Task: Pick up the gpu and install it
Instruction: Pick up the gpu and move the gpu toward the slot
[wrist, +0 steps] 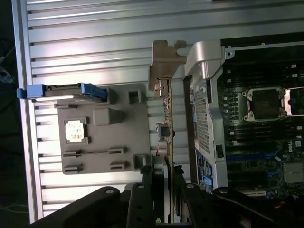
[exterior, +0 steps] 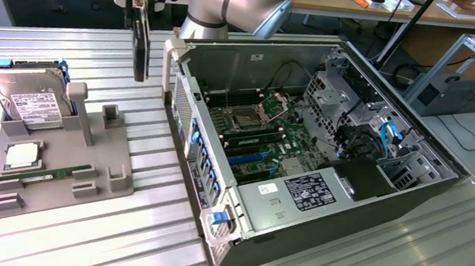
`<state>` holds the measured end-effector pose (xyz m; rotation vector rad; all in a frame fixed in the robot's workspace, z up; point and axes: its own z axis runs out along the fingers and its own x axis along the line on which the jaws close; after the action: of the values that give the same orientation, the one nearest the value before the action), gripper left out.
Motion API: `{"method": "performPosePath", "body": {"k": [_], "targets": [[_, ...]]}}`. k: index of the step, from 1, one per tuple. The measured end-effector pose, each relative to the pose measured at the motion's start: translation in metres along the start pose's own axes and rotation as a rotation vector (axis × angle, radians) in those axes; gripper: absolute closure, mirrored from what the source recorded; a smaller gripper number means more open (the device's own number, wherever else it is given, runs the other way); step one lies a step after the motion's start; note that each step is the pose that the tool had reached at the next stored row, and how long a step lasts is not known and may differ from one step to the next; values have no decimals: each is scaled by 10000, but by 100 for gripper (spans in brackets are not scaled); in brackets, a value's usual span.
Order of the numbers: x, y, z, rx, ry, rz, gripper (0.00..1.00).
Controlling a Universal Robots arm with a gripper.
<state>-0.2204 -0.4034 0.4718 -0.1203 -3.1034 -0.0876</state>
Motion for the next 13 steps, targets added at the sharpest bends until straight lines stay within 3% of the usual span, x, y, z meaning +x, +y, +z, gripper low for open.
{"method": "performPosePath", "body": {"k": [9, 13], "targets": [[-141, -30, -4, 6, 127, 8, 72], [-257, -53, -6, 7, 231, 14, 72]]}}
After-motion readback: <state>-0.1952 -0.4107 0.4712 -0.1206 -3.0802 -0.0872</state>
